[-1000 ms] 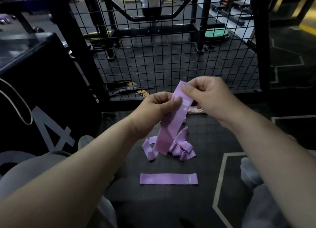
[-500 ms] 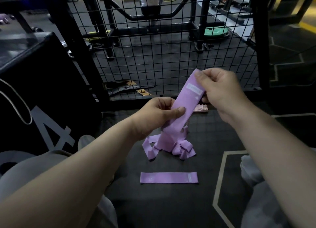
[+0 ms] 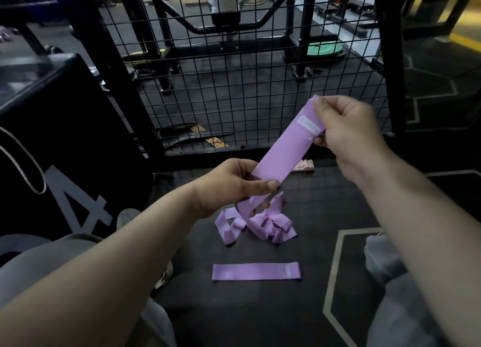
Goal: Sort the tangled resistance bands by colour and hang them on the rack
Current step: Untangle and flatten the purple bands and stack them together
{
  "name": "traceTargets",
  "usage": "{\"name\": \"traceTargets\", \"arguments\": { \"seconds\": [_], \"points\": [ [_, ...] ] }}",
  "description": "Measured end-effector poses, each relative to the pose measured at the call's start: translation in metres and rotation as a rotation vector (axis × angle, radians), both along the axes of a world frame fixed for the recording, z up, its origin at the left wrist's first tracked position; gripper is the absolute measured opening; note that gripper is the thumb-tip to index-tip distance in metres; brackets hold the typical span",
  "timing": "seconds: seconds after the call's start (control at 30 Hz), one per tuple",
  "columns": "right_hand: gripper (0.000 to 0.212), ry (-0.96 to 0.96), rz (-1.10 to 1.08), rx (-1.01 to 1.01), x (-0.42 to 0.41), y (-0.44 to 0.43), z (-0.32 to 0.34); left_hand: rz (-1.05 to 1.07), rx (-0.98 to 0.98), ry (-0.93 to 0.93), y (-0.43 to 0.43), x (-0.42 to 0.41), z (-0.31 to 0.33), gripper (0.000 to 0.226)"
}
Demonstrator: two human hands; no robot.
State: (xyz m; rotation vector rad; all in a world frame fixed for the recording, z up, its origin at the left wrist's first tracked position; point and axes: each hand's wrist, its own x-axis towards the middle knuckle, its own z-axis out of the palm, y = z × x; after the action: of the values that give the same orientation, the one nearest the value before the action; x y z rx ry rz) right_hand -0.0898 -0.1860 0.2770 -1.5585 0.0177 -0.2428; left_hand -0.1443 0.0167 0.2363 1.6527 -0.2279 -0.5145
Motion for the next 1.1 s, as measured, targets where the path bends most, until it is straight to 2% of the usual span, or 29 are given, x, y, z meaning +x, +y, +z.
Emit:
{"name": "traceTargets", "arguments": {
  "seconds": [0.23,0.37,0.47,0.67,0.8,0.93,1.1],
  "points": [
    [0.016,-0.019,-0.178,0.082,0.009,-0.021,-0.001,0.027,0.124,-0.017,0.015,-0.002,-0.002,0.010],
    [0.013,-0.026,-0.256,0.117,0.014,-0.028,-0.003,0.045,0.174,0.003,0.023,-0.003,-0.002,0.023],
    [0.013,-0.050,-0.312,0.100,0.016,-0.033,-0.004,0.083,0.212,-0.008,0.030,-0.005,-0.002,0.018],
    [0.011,-0.051,-0.379,0.046,0.013,-0.043,-0.010,0.275,0.169,-0.055,0.050,-0.013,-0.003,0.021],
    [0.013,0.023,-0.202,0.041,0.005,-0.048,-0.014,0.438,0.142,-0.104,0.070,-0.024,-0.007,0.020],
    [0.008,0.166,0.063,-0.098,-0.010,-0.054,-0.025,0.598,0.122,-0.095,0.097,-0.040,-0.011,0.020],
    [0.005,0.206,0.322,-0.227,-0.032,-0.063,-0.037,0.660,0.129,-0.101,0.130,-0.062,-0.011,0.040]
  ]
}}
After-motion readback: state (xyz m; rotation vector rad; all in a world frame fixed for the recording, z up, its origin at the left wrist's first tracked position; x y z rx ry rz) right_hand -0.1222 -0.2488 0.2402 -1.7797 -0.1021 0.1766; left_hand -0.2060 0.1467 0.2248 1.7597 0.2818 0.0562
